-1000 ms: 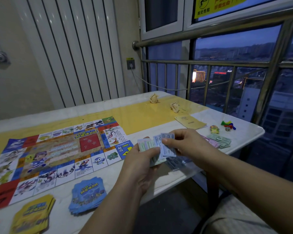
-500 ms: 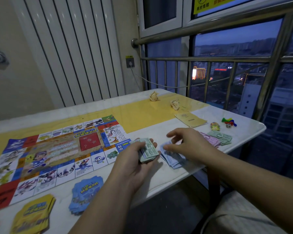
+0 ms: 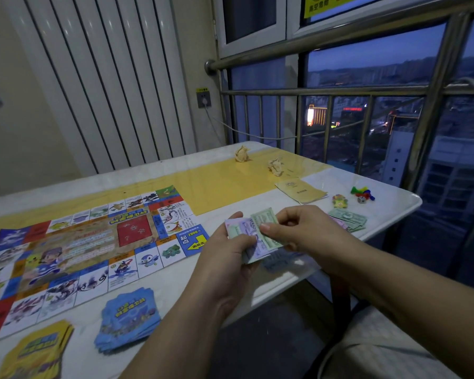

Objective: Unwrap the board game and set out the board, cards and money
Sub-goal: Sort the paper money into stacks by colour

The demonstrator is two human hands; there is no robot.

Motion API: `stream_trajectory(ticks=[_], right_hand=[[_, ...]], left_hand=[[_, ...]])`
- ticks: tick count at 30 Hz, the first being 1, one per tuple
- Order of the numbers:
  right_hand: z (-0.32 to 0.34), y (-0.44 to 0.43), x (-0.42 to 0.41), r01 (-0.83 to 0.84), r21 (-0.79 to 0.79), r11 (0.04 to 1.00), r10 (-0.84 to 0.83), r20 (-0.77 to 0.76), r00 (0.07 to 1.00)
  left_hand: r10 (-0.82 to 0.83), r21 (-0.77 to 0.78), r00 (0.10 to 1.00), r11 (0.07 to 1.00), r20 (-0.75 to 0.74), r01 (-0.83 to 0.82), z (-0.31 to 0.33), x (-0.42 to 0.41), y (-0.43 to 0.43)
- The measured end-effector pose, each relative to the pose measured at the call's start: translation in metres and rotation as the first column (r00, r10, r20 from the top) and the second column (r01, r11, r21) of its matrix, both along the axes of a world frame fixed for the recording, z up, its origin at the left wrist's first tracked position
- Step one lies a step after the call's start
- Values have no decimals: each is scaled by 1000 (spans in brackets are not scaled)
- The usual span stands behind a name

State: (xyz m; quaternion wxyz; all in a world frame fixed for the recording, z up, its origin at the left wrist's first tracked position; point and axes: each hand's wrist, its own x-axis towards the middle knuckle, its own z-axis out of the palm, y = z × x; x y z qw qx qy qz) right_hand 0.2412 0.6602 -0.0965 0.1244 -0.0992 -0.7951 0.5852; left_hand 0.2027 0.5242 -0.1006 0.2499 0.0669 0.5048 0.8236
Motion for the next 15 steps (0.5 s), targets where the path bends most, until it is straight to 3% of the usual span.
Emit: stream_trajectory(ticks=[3, 6, 10, 15], right_hand=[[1, 4, 4, 29, -25, 999, -30, -38, 999], [11, 32, 6, 162, -81, 983, -169, -85, 982], [13, 98, 7, 396, 302, 867, -387, -92, 917], [-11, 137, 3, 367, 617, 696, -505, 57, 861]], left_hand=[[23, 11, 999, 1000, -28, -22, 1, 2, 8], [46, 76, 999, 996, 19, -47, 2, -1, 16], [53, 138, 987, 988, 149, -74, 1, -6, 29], [41, 127, 980, 990, 197, -67, 0, -1, 47]])
